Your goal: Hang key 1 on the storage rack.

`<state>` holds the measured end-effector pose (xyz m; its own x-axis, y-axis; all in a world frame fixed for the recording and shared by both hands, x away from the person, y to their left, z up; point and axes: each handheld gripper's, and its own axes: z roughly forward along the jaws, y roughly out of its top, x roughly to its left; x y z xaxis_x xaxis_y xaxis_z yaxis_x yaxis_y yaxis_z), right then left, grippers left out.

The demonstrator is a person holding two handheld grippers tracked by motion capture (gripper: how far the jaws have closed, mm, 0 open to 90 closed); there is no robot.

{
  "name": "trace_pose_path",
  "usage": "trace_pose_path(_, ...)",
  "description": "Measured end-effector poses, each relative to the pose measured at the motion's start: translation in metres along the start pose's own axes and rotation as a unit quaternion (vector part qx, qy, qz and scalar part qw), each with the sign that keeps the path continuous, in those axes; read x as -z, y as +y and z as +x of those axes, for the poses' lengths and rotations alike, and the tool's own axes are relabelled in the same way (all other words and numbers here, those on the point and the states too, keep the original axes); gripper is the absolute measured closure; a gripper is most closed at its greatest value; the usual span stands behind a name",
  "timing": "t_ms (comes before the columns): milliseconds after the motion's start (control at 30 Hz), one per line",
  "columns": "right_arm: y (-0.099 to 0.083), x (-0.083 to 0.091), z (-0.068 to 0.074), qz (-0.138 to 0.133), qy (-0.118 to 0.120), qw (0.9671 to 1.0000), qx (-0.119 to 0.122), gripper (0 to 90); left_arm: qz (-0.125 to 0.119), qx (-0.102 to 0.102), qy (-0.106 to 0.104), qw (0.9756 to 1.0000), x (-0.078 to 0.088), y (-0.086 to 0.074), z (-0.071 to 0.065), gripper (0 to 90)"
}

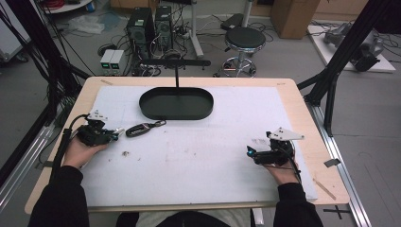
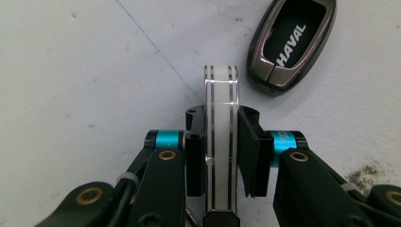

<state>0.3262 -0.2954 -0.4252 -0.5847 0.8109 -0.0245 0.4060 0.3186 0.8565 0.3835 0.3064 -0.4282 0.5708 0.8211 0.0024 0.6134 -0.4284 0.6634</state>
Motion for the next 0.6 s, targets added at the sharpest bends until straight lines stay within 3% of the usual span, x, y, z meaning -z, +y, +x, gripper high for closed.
trace_pose_path(100, 0.0, -0.002, 0.001, 0.001, 0.0, 1.0, 0.006, 1.5, -0.014, 0.003, -0.003, 0.9999, 0.006, 0.001, 0.003, 74.2)
trace_pose_path(333, 0.0, -0.005, 0.002, 0.009, 0.001, 0.9999, 0.009, 1.4, -0.054, 0.031, -0.015, 0.998, 0.019, 0.0, 0.014, 74.3)
trace_pose_path(400, 0.0, -0.005, 0.001, 0.008, 0.002, 0.9999, 0.01, 1.4, -0.079, 0.043, -0.033, 0.9954, 0.023, 0.001, 0.017, 74.3)
trace_pose_path(467, 0.0, -0.005, 0.001, 0.009, 0.002, 0.9999, 0.009, 1.4, -0.1, 0.052, -0.037, 0.9929, 0.027, 0.002, 0.019, 74.3)
trace_pose_path(600, 0.0, -0.005, 0.001, 0.007, 0.002, 0.9999, 0.009, 1.4, -0.119, 0.066, -0.051, 0.9893, 0.032, 0.006, 0.021, 74.4)
